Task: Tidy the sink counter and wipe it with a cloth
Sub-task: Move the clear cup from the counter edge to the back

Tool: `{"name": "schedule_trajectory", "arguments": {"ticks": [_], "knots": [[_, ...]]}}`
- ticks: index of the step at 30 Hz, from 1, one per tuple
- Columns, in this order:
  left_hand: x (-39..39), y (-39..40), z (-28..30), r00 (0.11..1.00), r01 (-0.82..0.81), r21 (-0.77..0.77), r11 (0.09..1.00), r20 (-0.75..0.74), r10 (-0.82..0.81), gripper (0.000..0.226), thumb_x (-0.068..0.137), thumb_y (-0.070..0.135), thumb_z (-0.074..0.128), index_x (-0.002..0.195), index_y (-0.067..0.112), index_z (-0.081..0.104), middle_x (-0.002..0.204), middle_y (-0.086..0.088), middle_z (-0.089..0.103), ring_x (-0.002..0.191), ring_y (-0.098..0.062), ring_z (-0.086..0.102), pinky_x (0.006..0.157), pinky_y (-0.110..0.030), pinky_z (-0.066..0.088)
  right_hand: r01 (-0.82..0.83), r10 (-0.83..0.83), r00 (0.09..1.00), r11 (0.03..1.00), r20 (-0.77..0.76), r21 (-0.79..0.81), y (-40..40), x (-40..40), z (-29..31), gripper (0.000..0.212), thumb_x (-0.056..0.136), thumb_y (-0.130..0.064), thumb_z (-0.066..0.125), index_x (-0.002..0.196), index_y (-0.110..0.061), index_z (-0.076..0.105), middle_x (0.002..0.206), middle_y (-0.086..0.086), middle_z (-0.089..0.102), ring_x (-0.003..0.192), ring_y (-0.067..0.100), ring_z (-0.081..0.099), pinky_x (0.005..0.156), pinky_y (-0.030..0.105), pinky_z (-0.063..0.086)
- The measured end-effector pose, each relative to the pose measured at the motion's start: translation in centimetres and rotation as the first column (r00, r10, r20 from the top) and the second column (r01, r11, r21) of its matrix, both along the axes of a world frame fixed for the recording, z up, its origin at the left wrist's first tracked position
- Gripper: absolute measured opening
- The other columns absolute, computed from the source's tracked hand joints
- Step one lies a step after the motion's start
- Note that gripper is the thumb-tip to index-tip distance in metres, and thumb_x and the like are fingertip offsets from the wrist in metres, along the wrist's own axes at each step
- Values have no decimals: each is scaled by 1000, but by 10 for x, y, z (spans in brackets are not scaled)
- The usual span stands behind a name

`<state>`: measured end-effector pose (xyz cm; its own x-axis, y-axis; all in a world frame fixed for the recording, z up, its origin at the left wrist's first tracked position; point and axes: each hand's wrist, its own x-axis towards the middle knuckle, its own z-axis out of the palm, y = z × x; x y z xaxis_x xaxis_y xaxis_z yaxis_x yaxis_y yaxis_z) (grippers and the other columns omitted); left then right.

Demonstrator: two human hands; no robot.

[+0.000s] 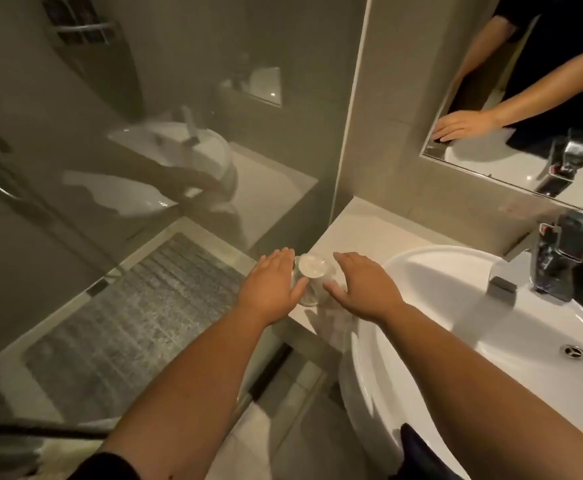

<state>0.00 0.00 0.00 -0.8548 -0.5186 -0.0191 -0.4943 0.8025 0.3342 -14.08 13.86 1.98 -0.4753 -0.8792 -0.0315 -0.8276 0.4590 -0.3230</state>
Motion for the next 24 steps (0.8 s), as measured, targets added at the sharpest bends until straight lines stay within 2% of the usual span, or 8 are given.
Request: {"name": "schedule_trajectory", "arguments": {"ticks": [2,5,8,10,14,19,24], "knots": [[-8,-8,-8,999,13,49,999,-32,-11,65,98,45,40,149,8,23,156,-10,28,145,-22,21,118,-38,16,-15,15,999,1000,38,-6,-10,-7,-9,51,89,-54,48,128,-21,49,127,5,61,108,24,57,95,37,44],[-19,-16,-25,999,44,124,991,-29,-41,60,99,43,39,148,11,25,152,-10,36,140,-24,31,114,-40,26,-19,15,995,999,94,37,-19,-14,-23,49,89,-56,49,127,-25,50,124,3,62,105,22,58,95,37,45],[-24,-18,-32,999,29,232,972,-48,-18,54,98,45,38,145,21,29,136,-8,52,123,-28,49,98,-46,43,-1,-1,990,1000,141,15,-24,-18,-30,49,89,-55,50,129,-26,52,125,2,63,107,22,59,96,35,43],[-26,-18,-33,998,26,265,964,-61,-10,49,97,45,39,142,26,31,128,-8,57,114,-27,54,90,-45,47,20,-20,987,1000,160,2,-26,-21,-30,50,89,-55,51,129,-25,53,126,1,63,109,22,59,96,34,42],[-31,-20,-16,993,59,260,964,-118,-28,46,98,41,41,142,27,32,131,-5,56,115,-26,54,89,-43,47,59,-45,981,996,190,-66,-26,-22,-16,47,89,-52,55,128,-26,55,128,0,63,112,21,58,98,34,41],[-45,-12,39,984,127,191,973,-145,-101,48,100,39,42,145,25,30,138,-2,51,123,-23,48,93,-37,42,90,-68,989,982,133,-165,-7,-25,37,45,89,-47,57,129,-26,56,128,-2,63,114,21,57,94,32,41],[-57,41,88,951,260,152,954,-214,-225,49,100,40,41,146,26,28,144,0,47,128,-20,43,99,-34,38,233,-222,972,951,77,-204,58,-16,89,51,87,-48,58,133,-26,51,130,-1,61,116,22,55,96,36,42]]}}
